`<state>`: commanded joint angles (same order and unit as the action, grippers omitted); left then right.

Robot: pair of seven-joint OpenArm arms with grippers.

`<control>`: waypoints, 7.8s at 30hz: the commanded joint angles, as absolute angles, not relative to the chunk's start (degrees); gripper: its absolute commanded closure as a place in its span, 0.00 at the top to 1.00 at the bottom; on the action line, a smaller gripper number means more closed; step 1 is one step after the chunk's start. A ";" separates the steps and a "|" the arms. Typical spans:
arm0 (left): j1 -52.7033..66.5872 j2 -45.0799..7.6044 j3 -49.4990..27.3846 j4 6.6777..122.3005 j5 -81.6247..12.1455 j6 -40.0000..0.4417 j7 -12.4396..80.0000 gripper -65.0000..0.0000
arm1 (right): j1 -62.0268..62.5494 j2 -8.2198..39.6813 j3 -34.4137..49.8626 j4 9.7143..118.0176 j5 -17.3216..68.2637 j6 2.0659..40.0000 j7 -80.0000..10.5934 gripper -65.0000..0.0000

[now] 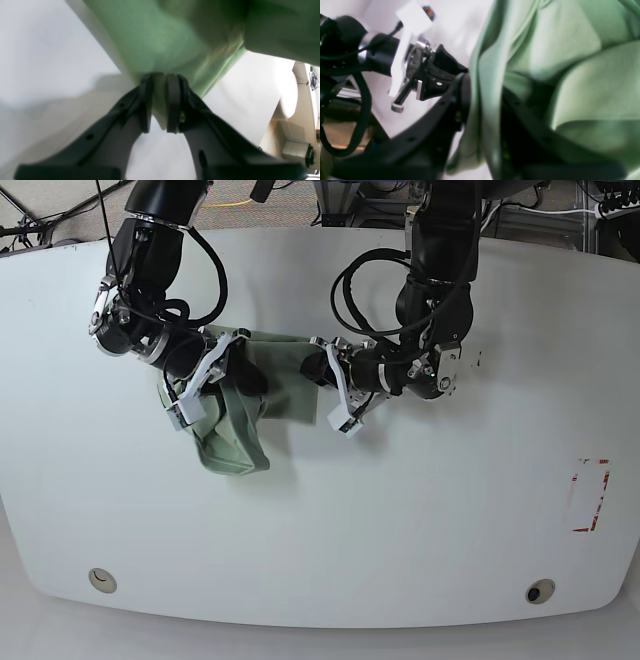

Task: Fold the T-shirt properly
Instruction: 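Lift the shirt with both grippers and fold it in half toward the middle, then release the shirt and reposition both grippers above the folded bundle, then grasp the bundle with both grippers and fold it over again, then press and square the folded shirt with both grippers, then grasp the folded shirt with the left gripper and drag it to the red-taped corner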

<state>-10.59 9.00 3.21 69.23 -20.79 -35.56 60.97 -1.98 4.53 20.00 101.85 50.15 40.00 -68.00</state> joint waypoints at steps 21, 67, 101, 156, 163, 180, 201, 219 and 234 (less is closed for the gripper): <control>-10.15 -3.21 3.03 84.18 -32.04 -40.00 61.14 0.36 | -8.84 8.22 19.65 111.87 50.24 40.00 -68.00 0.80; 4.88 -19.65 -7.43 92.18 -34.86 -40.00 60.97 0.36 | -9.01 10.86 -15.25 104.57 -12.62 40.00 -41.10 0.09; 4.88 -17.10 -3.56 99.91 -34.68 -40.00 60.97 0.36 | -8.57 0.84 -9.45 115.12 -12.44 40.00 -46.73 0.58; -18.86 -3.65 21.23 73.10 -4.00 -40.00 45.41 0.36 | -4.88 13.32 17.80 87.78 17.71 40.00 -45.41 0.09; -24.92 -5.67 21.05 73.10 -4.00 -40.00 45.76 0.36 | -10.15 5.85 13.67 98.68 17.63 40.00 -53.93 0.09; -15.16 -3.56 17.19 90.59 -3.82 -40.00 51.74 0.36 | -4.79 1.80 9.54 111.43 18.42 38.73 -62.11 0.10; 1.19 -0.13 16.84 90.77 -3.74 -40.00 51.56 0.36 | -3.21 -0.66 9.71 97.27 18.33 38.81 -59.12 0.09; 1.45 -3.30 16.84 94.55 -4.09 -40.00 51.65 0.36 | -3.56 7.34 14.81 99.03 18.33 40.00 -57.98 0.09; -2.33 4.09 19.12 102.29 -3.65 -17.54 51.47 0.67 | -5.14 6.81 14.81 102.46 18.33 40.00 -58.07 0.09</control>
